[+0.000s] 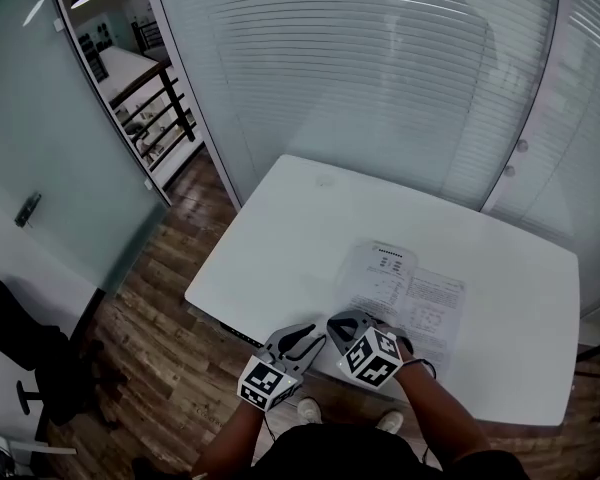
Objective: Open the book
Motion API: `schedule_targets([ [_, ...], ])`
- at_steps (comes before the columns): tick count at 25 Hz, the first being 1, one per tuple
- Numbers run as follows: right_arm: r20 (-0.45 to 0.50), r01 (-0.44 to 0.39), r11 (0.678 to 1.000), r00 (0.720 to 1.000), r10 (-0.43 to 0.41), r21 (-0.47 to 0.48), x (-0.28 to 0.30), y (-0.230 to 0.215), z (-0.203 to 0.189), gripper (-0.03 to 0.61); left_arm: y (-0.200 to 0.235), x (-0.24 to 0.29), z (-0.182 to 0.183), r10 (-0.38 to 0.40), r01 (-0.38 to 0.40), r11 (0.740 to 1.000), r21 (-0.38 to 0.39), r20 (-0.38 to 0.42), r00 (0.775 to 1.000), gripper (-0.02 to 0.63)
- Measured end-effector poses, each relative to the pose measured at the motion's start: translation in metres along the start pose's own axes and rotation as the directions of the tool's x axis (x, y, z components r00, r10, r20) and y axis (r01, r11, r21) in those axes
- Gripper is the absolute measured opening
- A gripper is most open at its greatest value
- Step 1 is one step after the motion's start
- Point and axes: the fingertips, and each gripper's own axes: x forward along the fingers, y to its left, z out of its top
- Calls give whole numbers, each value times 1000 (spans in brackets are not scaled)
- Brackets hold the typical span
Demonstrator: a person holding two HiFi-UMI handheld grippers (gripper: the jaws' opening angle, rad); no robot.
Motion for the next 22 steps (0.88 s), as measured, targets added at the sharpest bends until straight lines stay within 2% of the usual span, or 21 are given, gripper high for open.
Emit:
schedule_targets([
  [3,42,26,999,999,-27,18,-5,-1,8,8,0,-4,-1,21,-21,1000,-9,9,1000,140],
  [6,107,74,995,991,-80,64,-17,-11,20,8,1,-5,7,34,-34,999,5,34,999,121],
  [10,183,160,977,966,-184,139,-39,-30,26,8,4,-6,28,69,-72,997,28,95,993,88],
  [15,262,282,921,899,-351,268,-83,-63,22,8,-3,-1,55,98,-106,993,46,157,983,31],
  [20,313,340,871,835,-453,355,-125,-78,14,8,-20,15,74,55,-54,998,-8,174,983,15],
  [22,317,365,841,805,-501,399,-143,-83,6,8,-27,24,81,46,-45,999,-7,167,985,15],
])
